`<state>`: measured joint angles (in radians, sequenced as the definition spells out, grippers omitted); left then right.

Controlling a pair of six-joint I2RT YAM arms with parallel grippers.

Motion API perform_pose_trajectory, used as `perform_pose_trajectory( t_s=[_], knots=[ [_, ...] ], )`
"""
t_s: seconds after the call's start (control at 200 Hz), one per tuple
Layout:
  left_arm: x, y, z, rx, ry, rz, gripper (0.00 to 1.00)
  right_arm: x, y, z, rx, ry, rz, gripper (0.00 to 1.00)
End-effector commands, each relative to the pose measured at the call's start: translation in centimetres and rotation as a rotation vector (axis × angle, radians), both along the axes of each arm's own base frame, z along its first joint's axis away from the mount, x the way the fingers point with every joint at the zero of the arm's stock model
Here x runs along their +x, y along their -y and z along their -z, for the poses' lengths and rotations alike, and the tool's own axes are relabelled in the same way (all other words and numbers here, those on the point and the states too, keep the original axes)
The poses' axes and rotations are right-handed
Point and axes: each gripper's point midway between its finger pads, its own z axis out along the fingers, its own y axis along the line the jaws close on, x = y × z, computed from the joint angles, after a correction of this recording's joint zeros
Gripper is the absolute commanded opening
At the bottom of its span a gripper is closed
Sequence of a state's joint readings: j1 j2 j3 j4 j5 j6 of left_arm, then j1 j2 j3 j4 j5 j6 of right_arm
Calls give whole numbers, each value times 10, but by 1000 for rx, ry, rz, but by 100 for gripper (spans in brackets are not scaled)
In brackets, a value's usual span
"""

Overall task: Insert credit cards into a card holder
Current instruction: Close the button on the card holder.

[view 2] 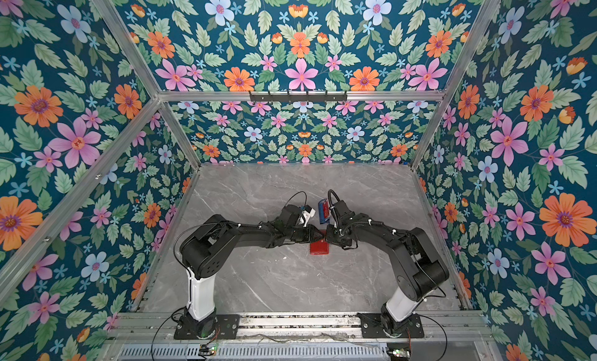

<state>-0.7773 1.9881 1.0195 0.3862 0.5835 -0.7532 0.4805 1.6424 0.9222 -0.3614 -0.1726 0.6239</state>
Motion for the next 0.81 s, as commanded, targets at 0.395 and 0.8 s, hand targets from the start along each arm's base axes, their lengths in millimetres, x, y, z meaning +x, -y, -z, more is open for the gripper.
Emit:
perform_pose_trajectory(
  t_s=[0.395,0.8],
  knots=[
    [-5,-4,0,-5,10,11,32,2,-3,11,-7,-25,-4,30],
    [-8,3,5,-25,-17,37,22,1,-4,14,-5,-38,-9,29]
  ],
)
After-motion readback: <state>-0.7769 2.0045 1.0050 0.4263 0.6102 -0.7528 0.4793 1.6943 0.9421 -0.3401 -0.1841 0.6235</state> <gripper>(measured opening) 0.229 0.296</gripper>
